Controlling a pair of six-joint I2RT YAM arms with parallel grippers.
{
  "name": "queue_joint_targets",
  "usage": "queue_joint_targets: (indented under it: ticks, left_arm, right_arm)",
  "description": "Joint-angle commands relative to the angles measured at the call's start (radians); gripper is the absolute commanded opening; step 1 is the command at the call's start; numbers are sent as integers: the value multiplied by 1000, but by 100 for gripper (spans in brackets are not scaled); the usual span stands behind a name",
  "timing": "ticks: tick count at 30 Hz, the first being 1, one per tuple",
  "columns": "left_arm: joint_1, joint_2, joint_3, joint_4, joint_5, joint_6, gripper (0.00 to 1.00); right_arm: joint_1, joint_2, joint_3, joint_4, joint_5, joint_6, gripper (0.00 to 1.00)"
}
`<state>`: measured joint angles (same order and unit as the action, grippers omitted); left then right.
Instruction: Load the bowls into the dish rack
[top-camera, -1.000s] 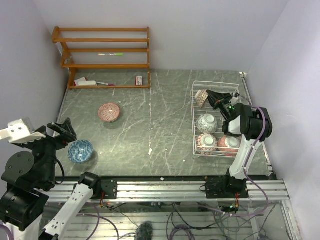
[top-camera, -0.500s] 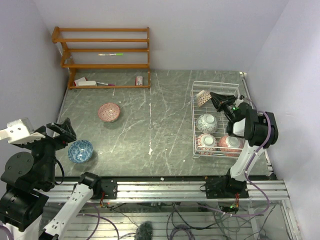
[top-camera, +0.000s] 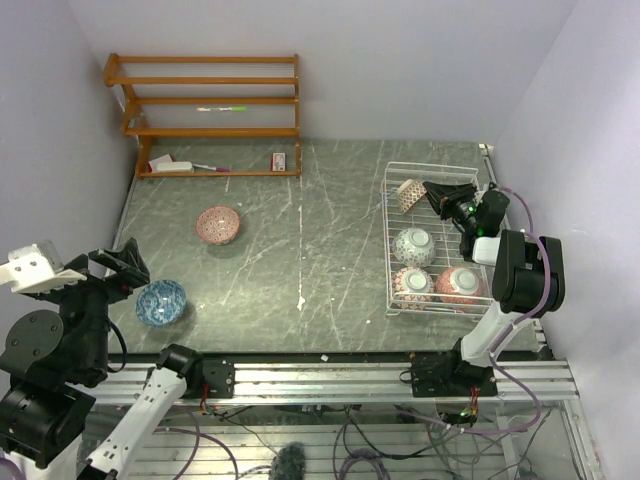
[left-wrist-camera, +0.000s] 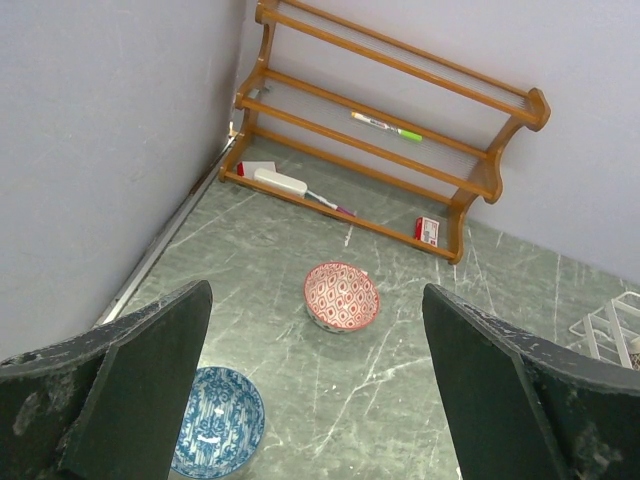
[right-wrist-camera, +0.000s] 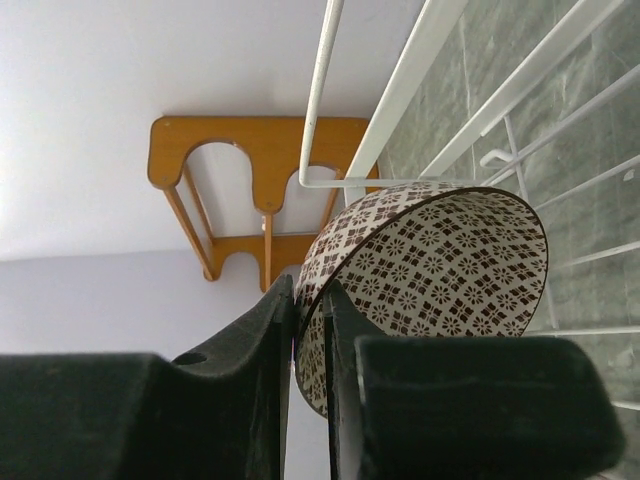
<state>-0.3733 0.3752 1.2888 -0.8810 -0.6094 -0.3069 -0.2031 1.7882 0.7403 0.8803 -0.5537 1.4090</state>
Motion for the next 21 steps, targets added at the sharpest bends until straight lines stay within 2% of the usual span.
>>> queue_joint_targets:
  ticks: [1, 6, 12, 21]
  left_arm:
    - [-12, -14, -2, 6, -21, 9, 98]
    - [-12, -15, -4, 1, -20, 7, 98]
    - [-12, -17, -9, 4, -15, 3, 97]
    - [-12, -18, -16, 10, -13, 4, 98]
  right_arm:
    - [-10, 45, -32, -177, 52, -111, 14]
    - [-12, 32, -53, -204, 55, -153, 16]
    - [-21, -14, -52, -270, 81, -196, 32]
    - [-32, -23, -47, -308, 84, -219, 33]
